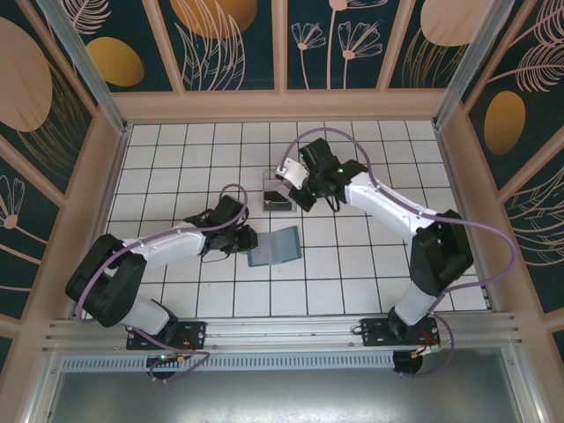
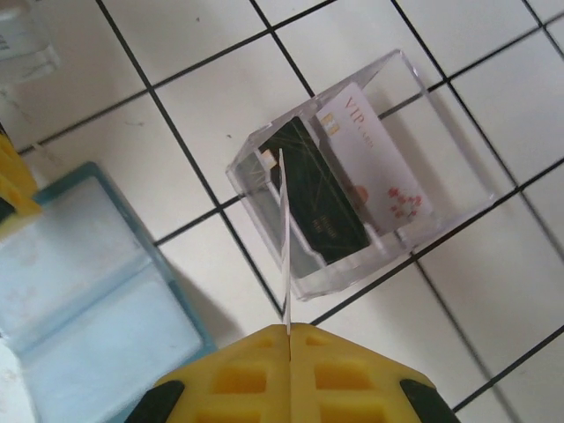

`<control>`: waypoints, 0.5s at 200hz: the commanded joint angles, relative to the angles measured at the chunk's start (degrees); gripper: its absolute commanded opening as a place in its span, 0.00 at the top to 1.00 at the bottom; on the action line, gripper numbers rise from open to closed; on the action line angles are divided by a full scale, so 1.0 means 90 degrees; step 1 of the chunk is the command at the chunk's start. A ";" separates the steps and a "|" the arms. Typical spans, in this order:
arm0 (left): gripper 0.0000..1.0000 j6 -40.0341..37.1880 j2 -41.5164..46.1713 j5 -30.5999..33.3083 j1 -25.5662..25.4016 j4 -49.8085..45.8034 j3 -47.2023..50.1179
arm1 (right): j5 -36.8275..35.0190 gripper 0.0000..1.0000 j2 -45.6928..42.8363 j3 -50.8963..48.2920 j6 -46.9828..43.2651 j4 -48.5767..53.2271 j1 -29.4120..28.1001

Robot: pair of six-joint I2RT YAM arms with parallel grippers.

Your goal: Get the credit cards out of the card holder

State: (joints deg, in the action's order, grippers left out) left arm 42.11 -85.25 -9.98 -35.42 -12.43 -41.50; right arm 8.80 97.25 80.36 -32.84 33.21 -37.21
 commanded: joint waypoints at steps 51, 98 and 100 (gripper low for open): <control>0.75 0.0135 0.0272 0.0086 0.0003 -0.0133 0.0121 | -0.0345 1.00 0.1415 0.2115 -0.2164 0.1846 0.0017; 0.75 0.0170 0.0350 0.0124 0.0010 -0.0182 0.0099 | -0.0298 1.00 0.2541 0.3770 -0.2560 0.2841 0.0059; 0.75 0.0174 0.0356 0.0123 0.0010 -0.0182 0.0099 | -0.0302 1.00 0.2582 0.3836 -0.2569 0.2879 0.0062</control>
State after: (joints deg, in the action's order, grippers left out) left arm 42.74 -83.50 -9.78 -35.42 -12.69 -41.15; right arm 6.22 116.44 108.27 -52.03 51.11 -37.12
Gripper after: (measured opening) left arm 0.248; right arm 0.051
